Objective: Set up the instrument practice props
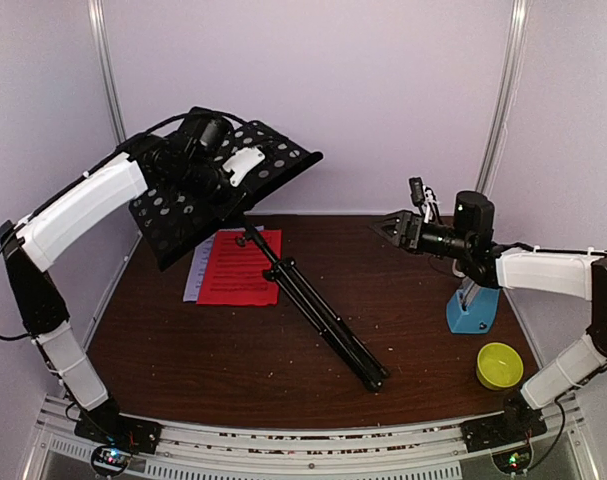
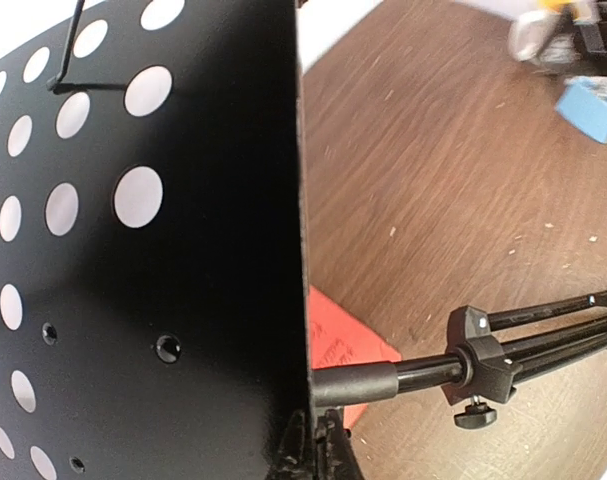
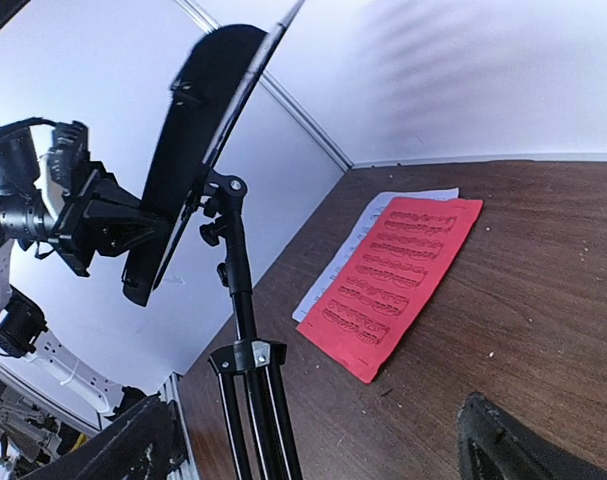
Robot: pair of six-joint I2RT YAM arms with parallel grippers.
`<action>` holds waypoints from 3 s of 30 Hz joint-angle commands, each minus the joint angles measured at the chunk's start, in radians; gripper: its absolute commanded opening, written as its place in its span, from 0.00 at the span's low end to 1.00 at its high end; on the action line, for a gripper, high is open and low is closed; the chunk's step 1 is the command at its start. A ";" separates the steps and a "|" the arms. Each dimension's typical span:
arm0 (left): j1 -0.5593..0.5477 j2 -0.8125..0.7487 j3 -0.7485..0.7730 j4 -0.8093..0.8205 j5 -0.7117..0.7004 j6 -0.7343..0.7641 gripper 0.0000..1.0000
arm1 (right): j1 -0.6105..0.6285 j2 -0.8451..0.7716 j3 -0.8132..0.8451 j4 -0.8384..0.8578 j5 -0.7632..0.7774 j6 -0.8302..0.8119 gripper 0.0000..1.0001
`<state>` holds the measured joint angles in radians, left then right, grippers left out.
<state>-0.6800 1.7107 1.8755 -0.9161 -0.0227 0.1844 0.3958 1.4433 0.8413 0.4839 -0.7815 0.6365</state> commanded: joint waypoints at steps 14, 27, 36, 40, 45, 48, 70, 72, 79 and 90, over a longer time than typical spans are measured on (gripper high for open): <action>-0.225 -0.382 -0.226 0.668 0.106 0.532 0.00 | 0.060 0.056 0.082 0.301 -0.120 0.163 1.00; -0.325 -0.394 -0.223 0.730 0.147 0.694 0.00 | 0.206 0.110 0.183 0.416 -0.202 0.284 0.88; -0.374 -0.391 -0.230 0.732 0.104 0.776 0.00 | 0.285 0.088 0.248 0.158 -0.142 0.116 0.78; -0.386 -0.382 -0.225 0.732 0.095 0.806 0.00 | 0.291 0.094 0.248 0.153 -0.130 0.125 0.69; -0.395 -0.372 -0.224 0.732 0.079 0.842 0.00 | 0.300 0.093 0.263 0.113 -0.115 0.116 0.57; -0.402 -0.366 -0.225 0.732 0.059 0.869 0.00 | 0.305 0.092 0.271 0.093 -0.110 0.113 0.51; -0.408 -0.368 -0.247 0.775 0.023 0.917 0.00 | 0.323 0.139 0.258 0.359 -0.155 0.347 0.00; -0.408 -0.371 -0.254 0.781 0.011 0.917 0.02 | 0.315 0.121 0.258 0.352 -0.135 0.327 0.00; -0.408 -0.384 -0.273 0.819 -0.088 0.838 0.51 | 0.258 0.038 0.318 0.294 -0.066 0.232 0.00; -0.408 -0.479 -0.432 0.931 -0.197 0.631 0.60 | 0.205 -0.016 0.430 0.347 0.055 0.153 0.00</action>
<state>-1.0840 1.2594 1.5005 -0.0692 -0.1600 0.9340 0.6163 1.5677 1.1454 0.5423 -0.8150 0.8135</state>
